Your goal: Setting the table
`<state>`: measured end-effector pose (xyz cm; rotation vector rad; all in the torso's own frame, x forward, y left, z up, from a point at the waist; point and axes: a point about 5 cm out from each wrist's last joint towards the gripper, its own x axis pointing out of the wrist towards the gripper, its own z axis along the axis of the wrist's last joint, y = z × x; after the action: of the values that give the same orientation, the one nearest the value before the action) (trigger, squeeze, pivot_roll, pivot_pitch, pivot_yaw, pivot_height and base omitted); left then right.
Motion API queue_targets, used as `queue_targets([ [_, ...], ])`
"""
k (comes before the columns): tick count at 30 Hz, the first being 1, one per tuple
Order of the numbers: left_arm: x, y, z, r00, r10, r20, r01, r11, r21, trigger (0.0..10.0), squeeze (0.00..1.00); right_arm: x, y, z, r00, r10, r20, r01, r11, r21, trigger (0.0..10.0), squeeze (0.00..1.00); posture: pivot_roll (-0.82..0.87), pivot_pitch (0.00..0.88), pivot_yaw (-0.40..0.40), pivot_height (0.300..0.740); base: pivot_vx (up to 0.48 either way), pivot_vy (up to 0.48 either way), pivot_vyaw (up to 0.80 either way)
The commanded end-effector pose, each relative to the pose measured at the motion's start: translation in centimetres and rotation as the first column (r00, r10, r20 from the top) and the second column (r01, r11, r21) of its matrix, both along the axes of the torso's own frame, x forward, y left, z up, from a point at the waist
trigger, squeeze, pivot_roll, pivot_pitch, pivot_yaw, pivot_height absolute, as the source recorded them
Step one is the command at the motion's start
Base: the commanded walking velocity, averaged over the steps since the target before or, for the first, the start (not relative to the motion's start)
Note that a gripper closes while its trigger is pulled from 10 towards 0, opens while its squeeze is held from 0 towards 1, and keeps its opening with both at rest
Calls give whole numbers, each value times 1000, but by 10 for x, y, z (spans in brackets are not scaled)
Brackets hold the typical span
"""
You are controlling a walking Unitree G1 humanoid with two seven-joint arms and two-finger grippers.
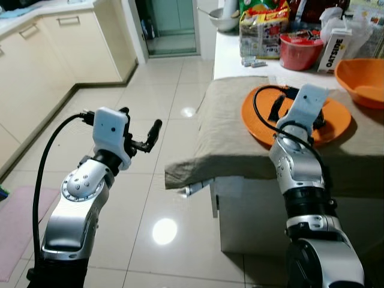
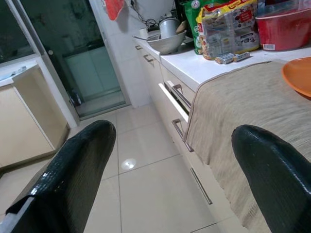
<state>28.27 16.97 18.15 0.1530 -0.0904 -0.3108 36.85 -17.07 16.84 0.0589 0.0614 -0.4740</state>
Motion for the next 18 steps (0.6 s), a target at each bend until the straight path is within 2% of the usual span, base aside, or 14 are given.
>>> queue_targets([
  [1, 1, 4, -1, 1000, -3, -16, 3, 1000, 23, 10000, 0, 3, 4, 4, 1000, -8, -11, 8, 1000, 19, 10000, 0, -137, 0, 144, 740, 0, 0, 0],
  [8, 2, 7, 2, 1000, -16, -14, 17, 999, 42, 10000, 0, 4, 2, 1, 998, -58, -34, 60, 997, 45, 10000, 0, -133, 0, 144, 740, 0, 0, 0],
  [18, 3, 6, 5, 999, -33, -19, 34, 999, 41, 10000, 0, 3, 5, -25, 985, -44, -167, 58, 995, 79, 10000, 0, -131, 0, 144, 740, 0, 0, 0],
])
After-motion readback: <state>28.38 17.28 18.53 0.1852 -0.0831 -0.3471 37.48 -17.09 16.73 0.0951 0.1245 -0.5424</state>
